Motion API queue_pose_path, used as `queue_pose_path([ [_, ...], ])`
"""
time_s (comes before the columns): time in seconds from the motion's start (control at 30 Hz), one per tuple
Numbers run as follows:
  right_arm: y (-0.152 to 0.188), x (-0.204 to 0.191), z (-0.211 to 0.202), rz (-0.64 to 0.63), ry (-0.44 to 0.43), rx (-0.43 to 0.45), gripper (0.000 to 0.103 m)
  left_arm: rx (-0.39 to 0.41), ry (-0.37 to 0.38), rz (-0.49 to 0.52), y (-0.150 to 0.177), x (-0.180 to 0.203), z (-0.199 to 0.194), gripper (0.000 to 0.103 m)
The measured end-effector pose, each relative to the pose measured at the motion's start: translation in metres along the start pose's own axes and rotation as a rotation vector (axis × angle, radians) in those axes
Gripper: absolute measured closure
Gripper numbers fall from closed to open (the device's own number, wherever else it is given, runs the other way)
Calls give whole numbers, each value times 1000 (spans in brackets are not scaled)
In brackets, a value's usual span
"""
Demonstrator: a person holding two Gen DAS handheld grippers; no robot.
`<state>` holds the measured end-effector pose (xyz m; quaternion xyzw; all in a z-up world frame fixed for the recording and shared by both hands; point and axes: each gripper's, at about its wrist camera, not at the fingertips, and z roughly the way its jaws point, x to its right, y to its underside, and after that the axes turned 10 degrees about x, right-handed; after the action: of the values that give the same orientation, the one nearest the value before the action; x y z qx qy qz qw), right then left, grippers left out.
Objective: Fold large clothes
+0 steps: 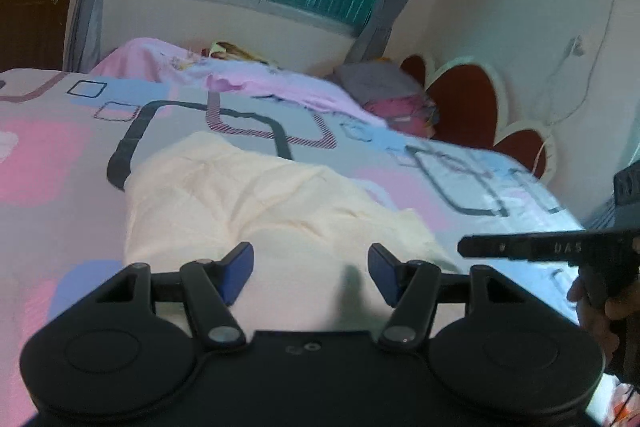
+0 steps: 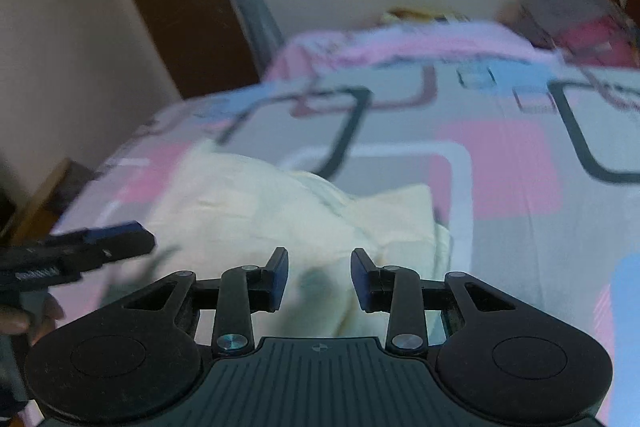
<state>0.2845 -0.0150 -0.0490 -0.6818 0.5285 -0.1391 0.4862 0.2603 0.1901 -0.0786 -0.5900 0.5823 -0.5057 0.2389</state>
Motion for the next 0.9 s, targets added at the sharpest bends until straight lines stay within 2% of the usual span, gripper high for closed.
queue_pose_path([
  [0.1,9,-14,-28,-37,-39,-9,68,-4,3,10,17,11,-31,44],
  [0.23,35,-32,-44,-116,-68,-82,68,-30,-36,12,42,17,-59,47],
  [0.4,69,-34,-25,-152,-23,-177,68,-69,-45,-5,60,15,-62,47],
  [0.6,84,-26,-4,-107,-1,-223,68,-88,-64,34,68,16,-50,47],
  [0.73,76,-25,-9,-103,4,-216,68,-85,-71,23,68,16,-52,48],
  [0.8,66,-24,-19,-92,7,-173,68,-76,-72,7,63,15,-56,48],
  [0.9,44,-21,-31,-70,29,-76,68,-12,-81,-28,49,11,-62,48],
])
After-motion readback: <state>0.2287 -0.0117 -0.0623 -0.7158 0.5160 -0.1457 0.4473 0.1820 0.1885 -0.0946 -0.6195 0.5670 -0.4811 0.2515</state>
